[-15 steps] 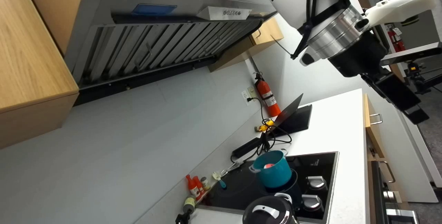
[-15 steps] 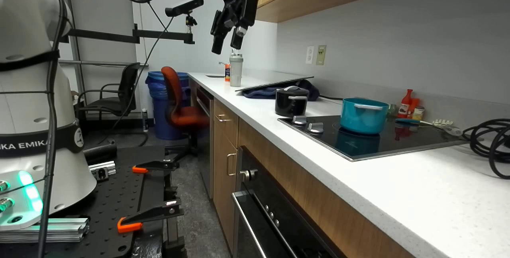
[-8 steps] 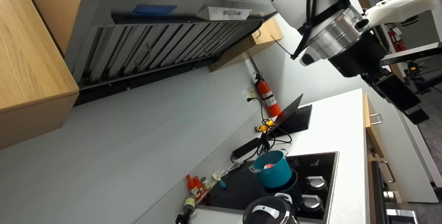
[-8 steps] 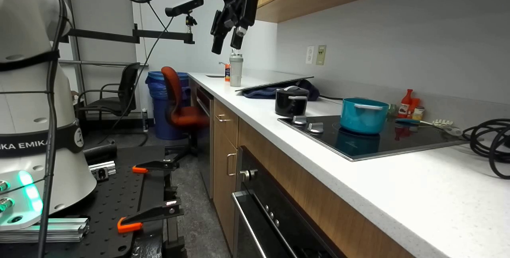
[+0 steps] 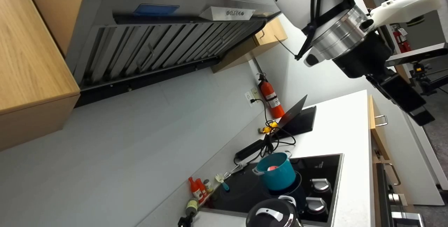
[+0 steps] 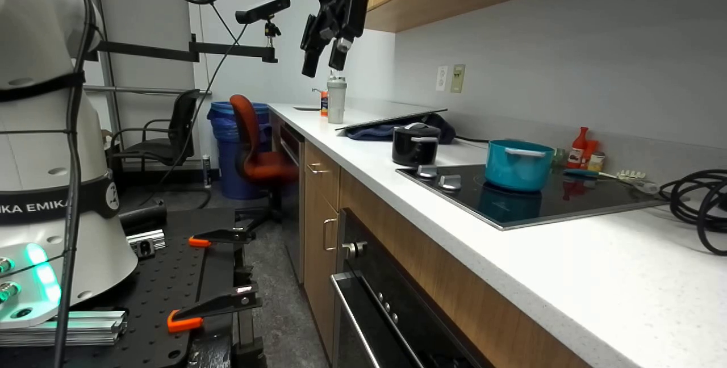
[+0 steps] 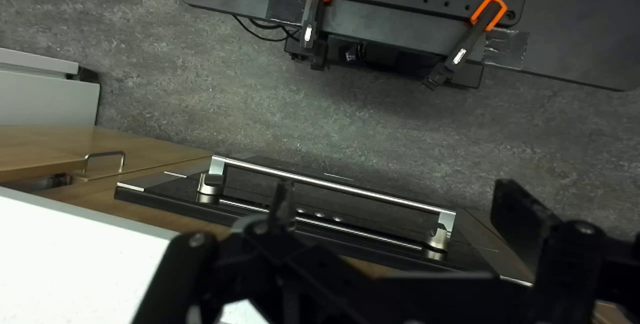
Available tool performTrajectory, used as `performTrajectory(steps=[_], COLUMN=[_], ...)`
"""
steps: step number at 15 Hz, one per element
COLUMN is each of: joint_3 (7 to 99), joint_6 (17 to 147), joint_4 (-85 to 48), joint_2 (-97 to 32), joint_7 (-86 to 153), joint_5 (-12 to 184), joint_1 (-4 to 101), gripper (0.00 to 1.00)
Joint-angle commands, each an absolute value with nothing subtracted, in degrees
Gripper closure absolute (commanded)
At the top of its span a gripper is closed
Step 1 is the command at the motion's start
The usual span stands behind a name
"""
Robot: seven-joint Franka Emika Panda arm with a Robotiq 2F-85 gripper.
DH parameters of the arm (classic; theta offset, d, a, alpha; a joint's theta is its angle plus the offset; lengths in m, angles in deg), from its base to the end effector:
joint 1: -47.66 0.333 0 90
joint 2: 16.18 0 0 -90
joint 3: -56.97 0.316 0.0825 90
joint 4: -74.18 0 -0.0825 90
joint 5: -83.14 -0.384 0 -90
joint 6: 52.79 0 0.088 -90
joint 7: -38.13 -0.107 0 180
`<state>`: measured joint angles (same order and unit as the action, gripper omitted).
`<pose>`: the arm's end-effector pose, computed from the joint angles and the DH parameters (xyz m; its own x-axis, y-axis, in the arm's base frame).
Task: Uncover the black pot and put the lid on the counter
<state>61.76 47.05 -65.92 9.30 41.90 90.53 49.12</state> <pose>0.3791 0.0307 0.4434 0.9476 0.1740 -0.2678 0.2157 -0.9671 0.1351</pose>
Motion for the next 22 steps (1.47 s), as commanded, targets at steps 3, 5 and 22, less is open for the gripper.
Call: performTrajectory(steps=[3,5,22], joint_3=[61.06,59.99,59.85], joint_6=[48.91,48.02,47.33], joint_4=[-66.32,-64.21,-62.33], joint_2=[9.52,9.13,8.43], joint_7=[41.88,43.85,43.03], joint_5=[91.48,92.50,93.74], joint_1=[49.99,49.42,49.71], gripper=[0.00,0.00,0.00])
